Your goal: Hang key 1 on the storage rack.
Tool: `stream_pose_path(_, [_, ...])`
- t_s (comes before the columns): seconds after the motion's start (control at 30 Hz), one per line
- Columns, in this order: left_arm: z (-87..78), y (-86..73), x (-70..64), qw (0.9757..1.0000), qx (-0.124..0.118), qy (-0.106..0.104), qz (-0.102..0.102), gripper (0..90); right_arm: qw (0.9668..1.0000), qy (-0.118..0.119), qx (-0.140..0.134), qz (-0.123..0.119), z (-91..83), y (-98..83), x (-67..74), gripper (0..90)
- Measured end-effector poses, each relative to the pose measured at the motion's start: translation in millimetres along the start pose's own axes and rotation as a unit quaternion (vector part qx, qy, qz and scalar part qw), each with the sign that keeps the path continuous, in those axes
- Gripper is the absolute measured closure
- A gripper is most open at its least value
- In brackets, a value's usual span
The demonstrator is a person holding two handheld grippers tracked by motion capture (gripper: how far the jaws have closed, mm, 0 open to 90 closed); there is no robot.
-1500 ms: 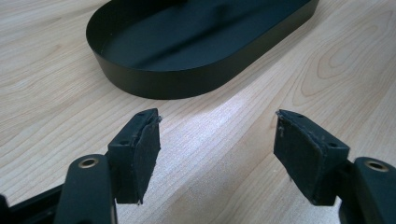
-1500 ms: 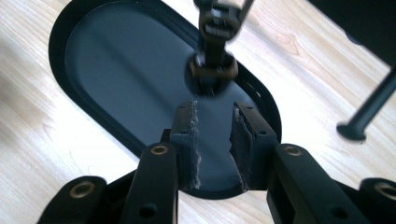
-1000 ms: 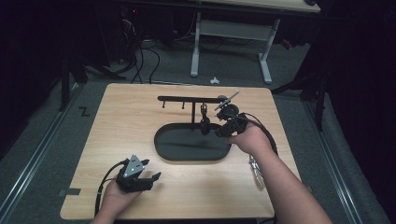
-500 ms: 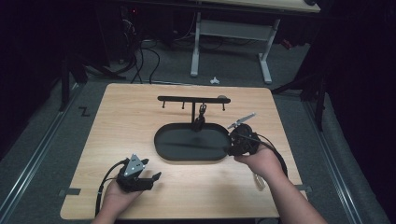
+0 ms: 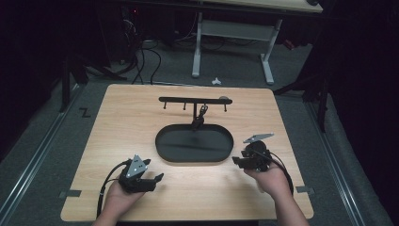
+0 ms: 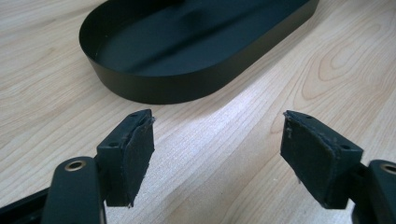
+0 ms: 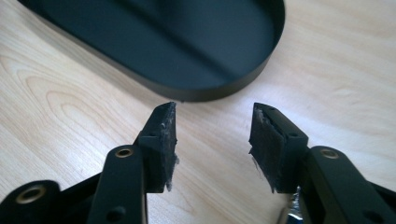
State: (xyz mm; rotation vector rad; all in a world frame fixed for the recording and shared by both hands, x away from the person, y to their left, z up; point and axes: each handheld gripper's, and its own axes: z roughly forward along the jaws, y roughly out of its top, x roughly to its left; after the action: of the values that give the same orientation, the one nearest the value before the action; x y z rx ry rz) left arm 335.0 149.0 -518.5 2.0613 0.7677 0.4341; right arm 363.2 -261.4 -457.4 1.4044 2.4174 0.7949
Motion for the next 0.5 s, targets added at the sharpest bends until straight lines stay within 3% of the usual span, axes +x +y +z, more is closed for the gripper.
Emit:
stream_pose_path(0.13, [-0.2, 1.8, -0.5, 1.0000, -0.003, 0.000, -0.001, 26.1, 1.0000, -0.003, -0.001, -0.007, 5.2, -10.8, -6.5, 45.9])
stream_pose_path(0.3, [2.4, 2.2, -3.3, 1.0000, -0.001, -0.002, 0.002, 25.9, 0.9997, -0.003, -0.015, -0.018, -2.3, -18.6, -22.1, 52.5])
stream_pose_path(0.43, [3.3, 2.8, -4.8, 1.0000, 0.002, -0.002, 0.005, 25.9, 0.9995, -0.022, -0.022, -0.008, -4.9, -26.7, -35.0, 54.3])
stream_pose_path(0.5, [3.6, 2.6, -6.0, 0.9999, 0.004, -0.001, 0.009, 25.8, 0.9994, -0.025, -0.023, 0.009, -5.3, -30.5, -41.6, 54.5])
